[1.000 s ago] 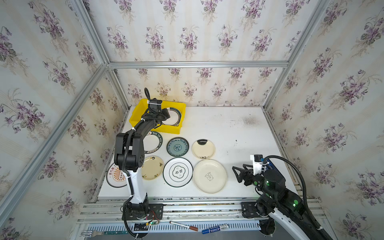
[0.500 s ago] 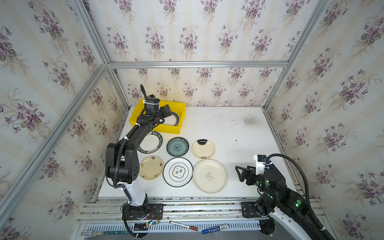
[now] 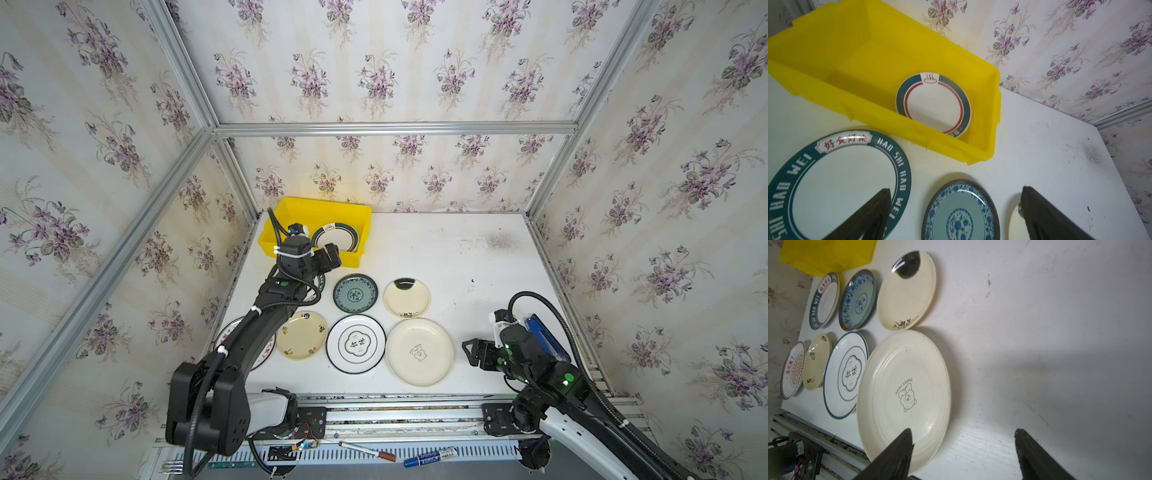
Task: Place the plates into the plastic bin on the countertop
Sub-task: 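Withdraw the left gripper toward the plates while the right gripper moves to the bear-print plate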
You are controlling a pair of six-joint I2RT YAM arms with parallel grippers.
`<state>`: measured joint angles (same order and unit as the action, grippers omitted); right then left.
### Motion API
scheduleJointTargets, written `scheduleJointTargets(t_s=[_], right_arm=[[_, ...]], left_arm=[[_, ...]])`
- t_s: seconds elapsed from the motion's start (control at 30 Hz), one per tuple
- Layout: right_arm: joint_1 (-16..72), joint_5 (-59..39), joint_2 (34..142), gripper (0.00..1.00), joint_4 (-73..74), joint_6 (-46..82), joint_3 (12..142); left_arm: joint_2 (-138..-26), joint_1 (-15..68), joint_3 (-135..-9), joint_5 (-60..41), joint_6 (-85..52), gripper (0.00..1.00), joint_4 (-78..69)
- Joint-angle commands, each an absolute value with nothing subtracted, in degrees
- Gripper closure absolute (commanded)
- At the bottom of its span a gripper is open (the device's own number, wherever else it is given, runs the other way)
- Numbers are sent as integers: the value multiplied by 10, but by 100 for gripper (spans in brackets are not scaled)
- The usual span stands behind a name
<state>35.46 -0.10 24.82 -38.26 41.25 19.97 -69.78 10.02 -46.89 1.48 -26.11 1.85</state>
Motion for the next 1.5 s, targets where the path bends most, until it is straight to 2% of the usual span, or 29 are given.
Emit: scheduleJointTargets(t_s=[0.0, 0.2, 0.37, 0.63, 1.07, 1.33, 1.47], right_arm=[[355, -35, 267, 22, -323, 431, 187], [355, -37, 284, 23, -282, 436, 173], [355, -66, 325, 27, -199, 462, 153], [355, -49, 407, 31, -185, 457, 166], [355, -37, 435, 31, -140, 490, 146], [355, -39, 456, 35, -105, 505, 135], [355, -50, 476, 42, -87, 503, 138]], left_arm=[[-643, 104, -420, -8, -274, 0, -32], [-529, 112, -333, -46, -275, 0, -32], [-487, 114, -299, -77, -271, 0, -35], [-517, 162, -286, -102, -267, 0, -61], [-555, 191, -284, -113, -273, 0, -77], [-575, 199, -292, -126, -278, 0, -80], [-583, 200, -294, -130, -280, 0, -79]])
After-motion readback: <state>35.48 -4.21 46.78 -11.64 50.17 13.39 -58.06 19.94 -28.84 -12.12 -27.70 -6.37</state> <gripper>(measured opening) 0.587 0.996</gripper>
